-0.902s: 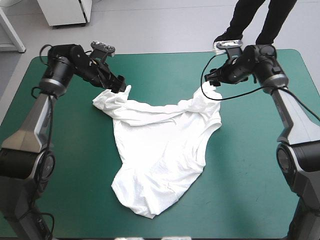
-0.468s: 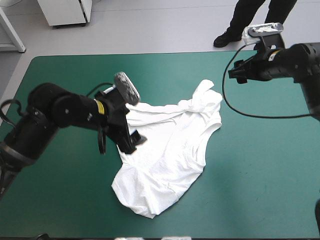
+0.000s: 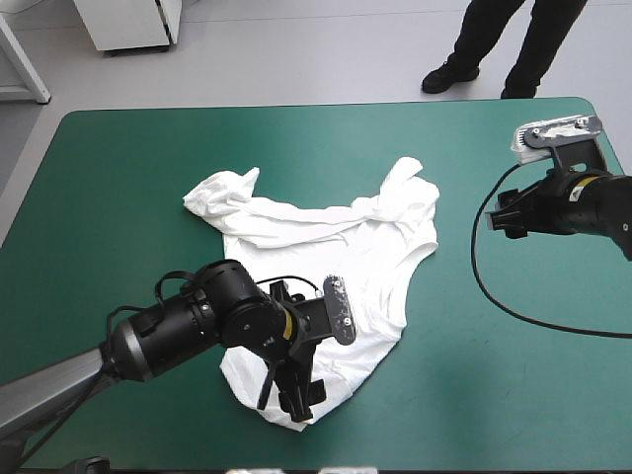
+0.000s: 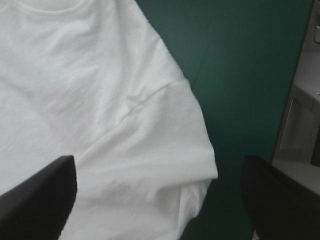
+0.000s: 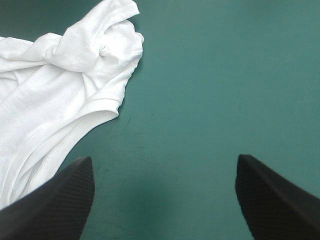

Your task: Fold the cloth

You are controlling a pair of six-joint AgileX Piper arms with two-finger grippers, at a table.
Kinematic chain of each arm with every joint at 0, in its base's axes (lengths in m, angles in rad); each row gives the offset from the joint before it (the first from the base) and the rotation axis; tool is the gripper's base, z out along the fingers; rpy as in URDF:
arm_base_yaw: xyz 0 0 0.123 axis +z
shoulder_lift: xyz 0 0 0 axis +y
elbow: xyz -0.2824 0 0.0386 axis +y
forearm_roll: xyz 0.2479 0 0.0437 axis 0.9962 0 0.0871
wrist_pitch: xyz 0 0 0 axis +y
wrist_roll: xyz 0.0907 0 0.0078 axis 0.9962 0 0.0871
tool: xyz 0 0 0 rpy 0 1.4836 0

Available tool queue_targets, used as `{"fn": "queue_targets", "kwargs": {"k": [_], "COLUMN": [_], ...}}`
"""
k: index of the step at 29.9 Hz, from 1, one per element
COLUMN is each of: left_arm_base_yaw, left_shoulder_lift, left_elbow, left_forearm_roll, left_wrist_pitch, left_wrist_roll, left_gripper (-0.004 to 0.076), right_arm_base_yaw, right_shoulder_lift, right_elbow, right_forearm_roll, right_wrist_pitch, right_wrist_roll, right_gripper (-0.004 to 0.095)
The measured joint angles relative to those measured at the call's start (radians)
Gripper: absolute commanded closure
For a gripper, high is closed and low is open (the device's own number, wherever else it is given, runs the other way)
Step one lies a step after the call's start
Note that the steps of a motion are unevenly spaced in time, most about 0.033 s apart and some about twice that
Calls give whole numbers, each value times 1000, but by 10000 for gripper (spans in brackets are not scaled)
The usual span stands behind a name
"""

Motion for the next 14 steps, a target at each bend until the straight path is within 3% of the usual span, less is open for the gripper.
{"fn": "queue_targets", "kwargs": {"k": [14], "left_arm_base_yaw": [-97], "left_shoulder_lift": [244], "left_elbow": [87], "left_forearm_roll": [-6], "left_wrist_pitch": [-208], "left_wrist_roll": [-54], "left_gripper": [92], "right_arm_base_yaw": [2], "right_shoulder_lift": [-3], "right_elbow": [5], "right_forearm_roll": [-19], "right_wrist_pitch": [-4], "right_wrist_roll": [12], "right_gripper": [207]}}
